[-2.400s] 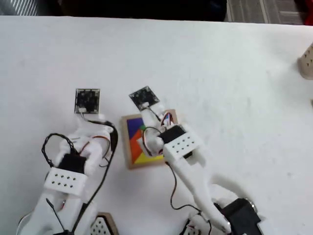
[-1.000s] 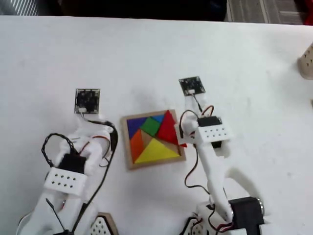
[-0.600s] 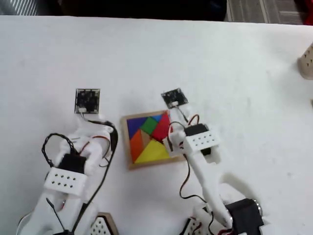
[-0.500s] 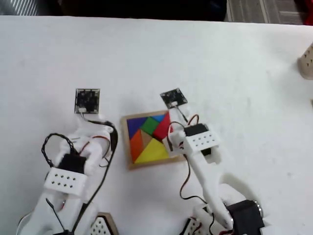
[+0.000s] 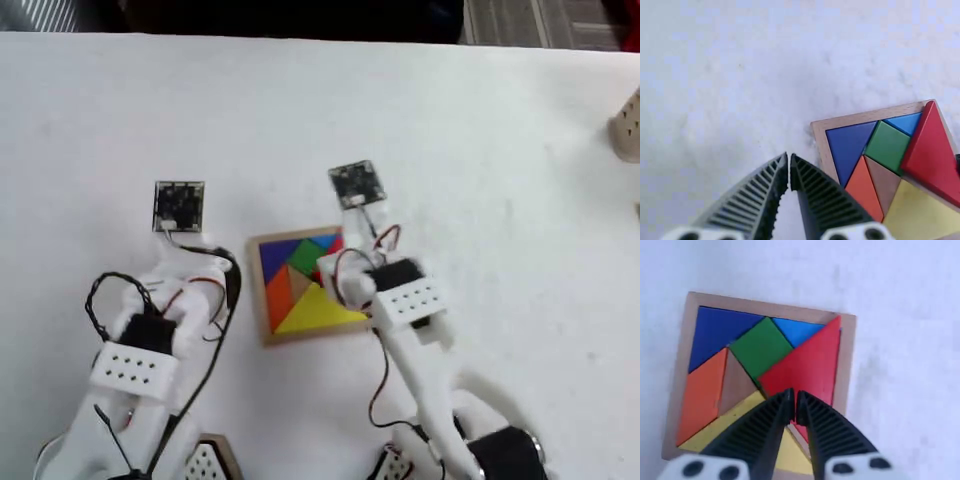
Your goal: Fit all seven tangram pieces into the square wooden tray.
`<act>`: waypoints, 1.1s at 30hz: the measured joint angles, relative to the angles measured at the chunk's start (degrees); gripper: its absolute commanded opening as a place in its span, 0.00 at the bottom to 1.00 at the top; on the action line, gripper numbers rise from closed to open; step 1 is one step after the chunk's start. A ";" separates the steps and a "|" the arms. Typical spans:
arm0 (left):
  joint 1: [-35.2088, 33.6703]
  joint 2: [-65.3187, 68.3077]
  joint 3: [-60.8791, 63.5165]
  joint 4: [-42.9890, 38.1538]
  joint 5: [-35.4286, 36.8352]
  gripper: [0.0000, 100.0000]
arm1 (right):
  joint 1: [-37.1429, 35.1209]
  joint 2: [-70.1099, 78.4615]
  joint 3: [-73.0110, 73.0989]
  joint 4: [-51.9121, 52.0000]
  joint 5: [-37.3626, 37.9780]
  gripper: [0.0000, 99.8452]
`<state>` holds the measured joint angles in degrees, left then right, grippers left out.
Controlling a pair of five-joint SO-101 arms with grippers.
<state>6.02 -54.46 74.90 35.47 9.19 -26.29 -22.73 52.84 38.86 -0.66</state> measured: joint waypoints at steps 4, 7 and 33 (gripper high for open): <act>0.00 0.00 0.00 0.00 0.00 0.04 | -1.41 6.68 -0.09 -6.42 0.00 0.02; 0.00 0.00 0.00 0.00 0.00 0.04 | -1.14 9.85 -1.14 -7.65 0.00 0.02; 0.00 0.00 0.00 -1.23 0.00 0.04 | 7.21 -1.14 -2.55 -2.46 -0.09 0.02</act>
<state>6.02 -54.46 74.90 34.24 9.19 -19.08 -23.87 50.29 36.40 -0.75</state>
